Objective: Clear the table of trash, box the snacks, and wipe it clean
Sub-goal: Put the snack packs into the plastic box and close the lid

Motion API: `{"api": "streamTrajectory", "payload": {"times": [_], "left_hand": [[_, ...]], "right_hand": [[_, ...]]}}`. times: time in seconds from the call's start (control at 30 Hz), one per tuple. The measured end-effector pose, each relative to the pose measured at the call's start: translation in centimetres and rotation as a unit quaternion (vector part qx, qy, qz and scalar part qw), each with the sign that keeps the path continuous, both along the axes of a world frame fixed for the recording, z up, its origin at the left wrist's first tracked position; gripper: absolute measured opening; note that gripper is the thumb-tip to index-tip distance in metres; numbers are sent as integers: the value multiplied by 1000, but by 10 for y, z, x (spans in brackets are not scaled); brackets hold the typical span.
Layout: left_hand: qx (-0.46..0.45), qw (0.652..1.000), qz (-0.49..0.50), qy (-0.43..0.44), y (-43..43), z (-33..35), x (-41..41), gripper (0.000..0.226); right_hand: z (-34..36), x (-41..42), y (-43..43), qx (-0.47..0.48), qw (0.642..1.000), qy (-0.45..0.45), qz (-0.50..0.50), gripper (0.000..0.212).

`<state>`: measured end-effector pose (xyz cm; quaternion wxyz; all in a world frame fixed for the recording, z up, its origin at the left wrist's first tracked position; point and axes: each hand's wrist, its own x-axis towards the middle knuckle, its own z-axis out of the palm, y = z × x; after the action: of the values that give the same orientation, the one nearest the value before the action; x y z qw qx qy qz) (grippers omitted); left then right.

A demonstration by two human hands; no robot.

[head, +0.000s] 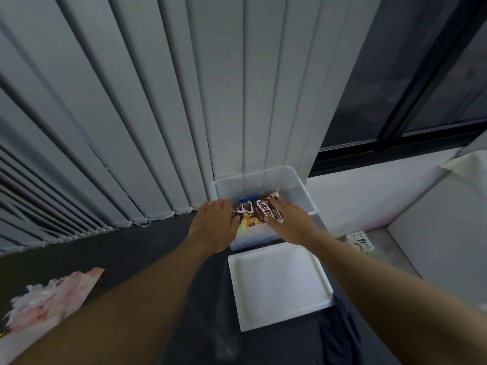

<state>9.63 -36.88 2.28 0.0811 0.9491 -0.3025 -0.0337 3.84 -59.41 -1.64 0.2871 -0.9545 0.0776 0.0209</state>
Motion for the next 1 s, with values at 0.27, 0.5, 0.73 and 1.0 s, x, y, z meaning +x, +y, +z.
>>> {"api": "streamTrajectory", "payload": {"times": [0.27,0.5,0.73,1.0], "left_hand": [[-84,993,-79,-29,-2,-19,-50,16],[-6,991,-3,133,4,-63,-79,44],[91,937,77,327,11,-104,-94,78],[-83,927,107,351,-9,-118,-116,72]], "right_hand": [[-9,-53,6,-35,992,-116,-33,38],[-38,-102,0,-58,995,-30,-80,42],[-77,-126,-3,-57,971,170,-156,76],[-89,-113,16,8,972,112,-208,69]]}}
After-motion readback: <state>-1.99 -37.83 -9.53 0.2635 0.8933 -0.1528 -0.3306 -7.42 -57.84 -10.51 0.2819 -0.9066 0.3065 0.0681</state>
